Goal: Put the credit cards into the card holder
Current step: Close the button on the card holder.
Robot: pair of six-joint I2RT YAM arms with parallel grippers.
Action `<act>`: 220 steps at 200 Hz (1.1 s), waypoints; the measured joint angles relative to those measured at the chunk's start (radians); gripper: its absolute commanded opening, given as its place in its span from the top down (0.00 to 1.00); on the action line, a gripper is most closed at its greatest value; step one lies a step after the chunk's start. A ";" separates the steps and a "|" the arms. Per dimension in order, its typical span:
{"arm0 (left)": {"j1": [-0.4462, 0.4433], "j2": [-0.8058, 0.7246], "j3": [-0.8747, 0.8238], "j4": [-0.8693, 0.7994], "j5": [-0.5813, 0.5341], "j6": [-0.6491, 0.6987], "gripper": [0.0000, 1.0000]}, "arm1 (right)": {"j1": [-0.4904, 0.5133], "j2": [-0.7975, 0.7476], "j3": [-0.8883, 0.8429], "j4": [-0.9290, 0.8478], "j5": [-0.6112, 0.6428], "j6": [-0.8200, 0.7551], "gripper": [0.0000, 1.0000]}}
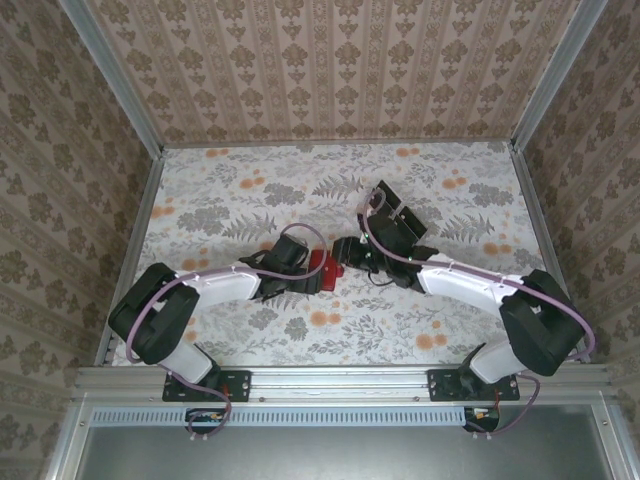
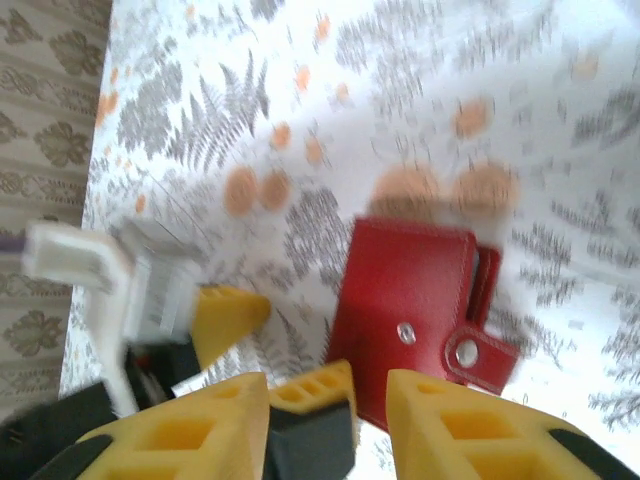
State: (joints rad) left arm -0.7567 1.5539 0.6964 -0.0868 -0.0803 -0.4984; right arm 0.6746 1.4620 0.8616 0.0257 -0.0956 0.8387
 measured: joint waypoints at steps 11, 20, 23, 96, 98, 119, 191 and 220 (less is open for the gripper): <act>-0.007 0.003 0.002 -0.001 -0.012 -0.006 0.00 | -0.003 0.000 0.060 -0.070 0.024 -0.026 0.58; -0.011 0.004 0.003 -0.002 -0.020 -0.011 0.00 | -0.003 0.004 0.095 -0.122 0.039 -0.046 0.58; -0.013 0.005 0.003 -0.002 -0.023 -0.014 0.00 | -0.003 0.008 0.108 -0.141 0.043 -0.054 0.58; -0.022 0.005 -0.005 0.016 -0.044 -0.049 0.00 | 0.011 0.226 0.283 -0.398 0.066 -0.146 0.59; -0.022 0.005 -0.005 0.017 -0.045 -0.050 0.00 | 0.012 0.232 0.287 -0.402 0.066 -0.149 0.59; -0.022 0.005 -0.008 0.024 -0.046 -0.052 0.00 | 0.019 0.270 0.320 -0.427 0.066 -0.164 0.62; -0.022 0.006 -0.020 0.044 -0.048 -0.059 0.00 | 0.041 0.353 0.367 -0.488 0.077 -0.195 0.78; -0.023 0.006 -0.024 0.050 -0.048 -0.059 0.00 | 0.042 0.365 0.368 -0.505 0.091 -0.209 0.87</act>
State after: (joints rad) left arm -0.7795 1.5604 0.6727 -0.0368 -0.1287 -0.5571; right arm 0.7166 1.8267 1.2293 -0.4789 -0.0048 0.6300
